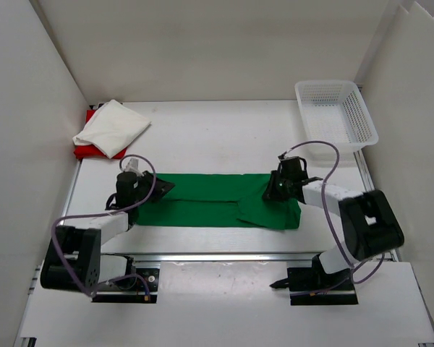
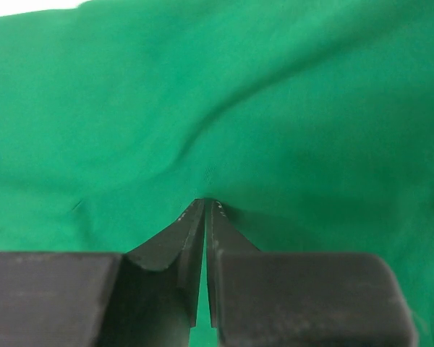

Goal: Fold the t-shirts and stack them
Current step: Rotate the tshirt 90 degrees

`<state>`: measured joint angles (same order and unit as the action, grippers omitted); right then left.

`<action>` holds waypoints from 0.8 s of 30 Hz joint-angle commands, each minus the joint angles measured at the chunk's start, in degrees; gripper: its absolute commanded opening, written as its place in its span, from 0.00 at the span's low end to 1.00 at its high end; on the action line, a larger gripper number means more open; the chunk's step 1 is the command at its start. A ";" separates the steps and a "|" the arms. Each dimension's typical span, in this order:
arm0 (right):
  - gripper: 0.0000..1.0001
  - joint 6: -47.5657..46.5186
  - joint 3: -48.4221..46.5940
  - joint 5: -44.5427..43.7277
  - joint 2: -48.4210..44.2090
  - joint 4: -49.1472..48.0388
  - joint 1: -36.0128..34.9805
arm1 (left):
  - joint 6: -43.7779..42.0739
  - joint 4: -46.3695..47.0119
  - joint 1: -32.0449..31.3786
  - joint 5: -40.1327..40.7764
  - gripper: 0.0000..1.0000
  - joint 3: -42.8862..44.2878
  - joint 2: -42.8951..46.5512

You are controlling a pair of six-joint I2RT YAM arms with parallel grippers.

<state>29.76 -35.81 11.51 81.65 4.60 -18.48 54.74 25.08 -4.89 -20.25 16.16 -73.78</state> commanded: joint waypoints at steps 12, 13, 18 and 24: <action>0.00 -9.45 -87.77 9.06 65.75 30.22 1.00 | -18.51 -27.26 -13.38 -4.37 0.31 18.46 6.63; 0.00 -9.80 -107.08 11.23 70.10 34.03 0.99 | -19.83 -27.80 -13.66 -2.97 0.27 18.29 7.06; 0.00 -10.04 -100.00 14.70 57.55 27.13 -0.14 | -20.38 -26.94 -14.63 -2.68 0.10 14.96 8.65; 0.14 -12.10 -70.18 6.94 28.54 17.50 -3.49 | -19.59 -25.79 -14.72 -1.46 0.00 11.88 13.21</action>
<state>19.03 -115.00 19.94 128.31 29.85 -20.43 35.86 -0.95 -19.88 -22.52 29.26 -64.75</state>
